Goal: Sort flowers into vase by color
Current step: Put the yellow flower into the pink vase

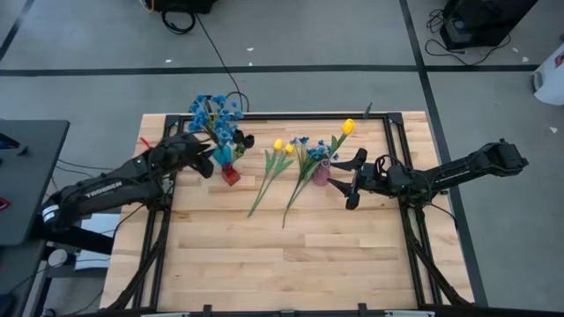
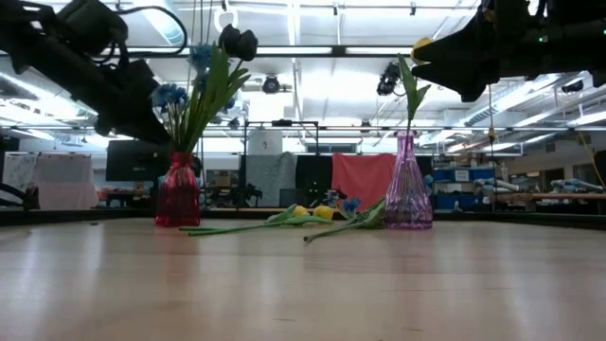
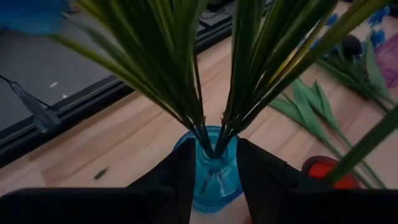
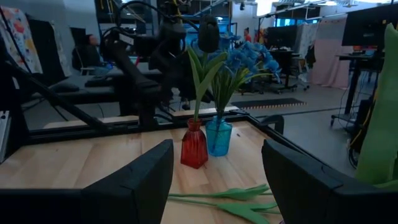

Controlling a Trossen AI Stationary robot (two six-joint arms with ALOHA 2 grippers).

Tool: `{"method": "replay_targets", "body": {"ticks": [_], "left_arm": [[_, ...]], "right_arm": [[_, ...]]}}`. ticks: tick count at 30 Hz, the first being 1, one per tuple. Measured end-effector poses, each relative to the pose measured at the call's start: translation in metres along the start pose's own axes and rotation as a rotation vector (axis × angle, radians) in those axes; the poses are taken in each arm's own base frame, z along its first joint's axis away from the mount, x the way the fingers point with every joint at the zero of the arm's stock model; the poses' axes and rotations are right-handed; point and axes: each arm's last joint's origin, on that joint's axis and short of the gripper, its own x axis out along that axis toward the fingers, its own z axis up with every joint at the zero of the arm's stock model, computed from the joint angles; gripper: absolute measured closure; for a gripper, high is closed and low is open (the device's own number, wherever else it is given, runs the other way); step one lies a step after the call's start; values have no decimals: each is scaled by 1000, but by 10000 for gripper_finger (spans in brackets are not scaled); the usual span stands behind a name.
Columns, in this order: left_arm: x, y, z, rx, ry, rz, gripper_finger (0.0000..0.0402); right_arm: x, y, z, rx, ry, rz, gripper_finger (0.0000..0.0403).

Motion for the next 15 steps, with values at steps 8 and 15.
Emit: {"method": "replay_targets", "body": {"ticks": [8, 15], "left_arm": [[-17, 2, 1, -18, -62, -44, 280], [-30, 0, 16, -86, -115, -161, 280]], "right_arm": [[0, 0, 0, 12, 0, 0, 149], [0, 0, 0, 16, -1, 1, 149]]}}
